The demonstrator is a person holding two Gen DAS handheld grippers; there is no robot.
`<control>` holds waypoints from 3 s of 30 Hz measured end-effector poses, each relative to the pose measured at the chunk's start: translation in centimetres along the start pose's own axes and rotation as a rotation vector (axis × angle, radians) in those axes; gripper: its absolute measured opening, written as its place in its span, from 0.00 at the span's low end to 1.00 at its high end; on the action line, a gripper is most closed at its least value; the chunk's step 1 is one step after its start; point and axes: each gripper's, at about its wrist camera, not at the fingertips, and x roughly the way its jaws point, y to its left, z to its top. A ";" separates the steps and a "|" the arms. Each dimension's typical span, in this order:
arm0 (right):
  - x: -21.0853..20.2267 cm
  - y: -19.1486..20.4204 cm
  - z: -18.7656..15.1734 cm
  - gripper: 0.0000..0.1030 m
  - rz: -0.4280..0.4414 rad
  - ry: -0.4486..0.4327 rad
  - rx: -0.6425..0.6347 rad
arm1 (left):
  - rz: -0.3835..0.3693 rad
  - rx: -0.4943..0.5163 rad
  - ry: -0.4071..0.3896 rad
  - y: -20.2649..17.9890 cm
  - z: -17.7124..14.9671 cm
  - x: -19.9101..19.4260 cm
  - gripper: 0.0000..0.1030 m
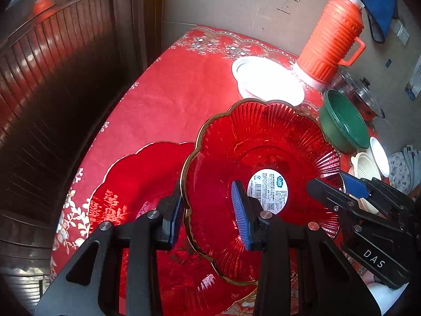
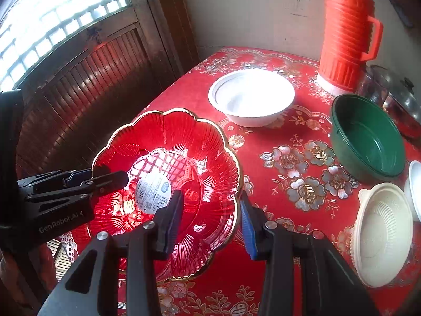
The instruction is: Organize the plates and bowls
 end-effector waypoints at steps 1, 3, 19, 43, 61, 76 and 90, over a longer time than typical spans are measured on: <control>0.0 0.4 0.0 0.41 0.005 0.000 -0.008 | 0.007 -0.003 0.000 0.4 -0.2 -0.1 0.34; 0.2 1.2 -0.1 0.41 0.016 0.002 -0.023 | 0.014 -0.013 0.001 1.2 -0.7 -0.4 0.34; 3.2 7.1 -1.9 0.43 0.062 0.079 -0.144 | 0.066 -0.074 0.053 6.9 -5.2 -0.1 0.34; 7.6 9.9 -3.6 0.49 -0.050 0.197 -0.298 | 0.185 -0.023 0.030 6.7 -6.1 2.3 0.35; 7.1 10.8 -4.6 0.52 -0.129 0.172 -0.393 | 0.205 -0.004 -0.006 6.2 -6.8 1.9 0.36; 5.5 11.3 -4.6 0.69 -0.171 0.125 -0.425 | 0.199 -0.004 -0.036 5.5 -6.4 1.3 0.36; 1.6 8.3 -3.7 0.76 -0.089 0.028 -0.290 | 0.155 0.003 -0.102 2.4 -5.1 0.4 0.39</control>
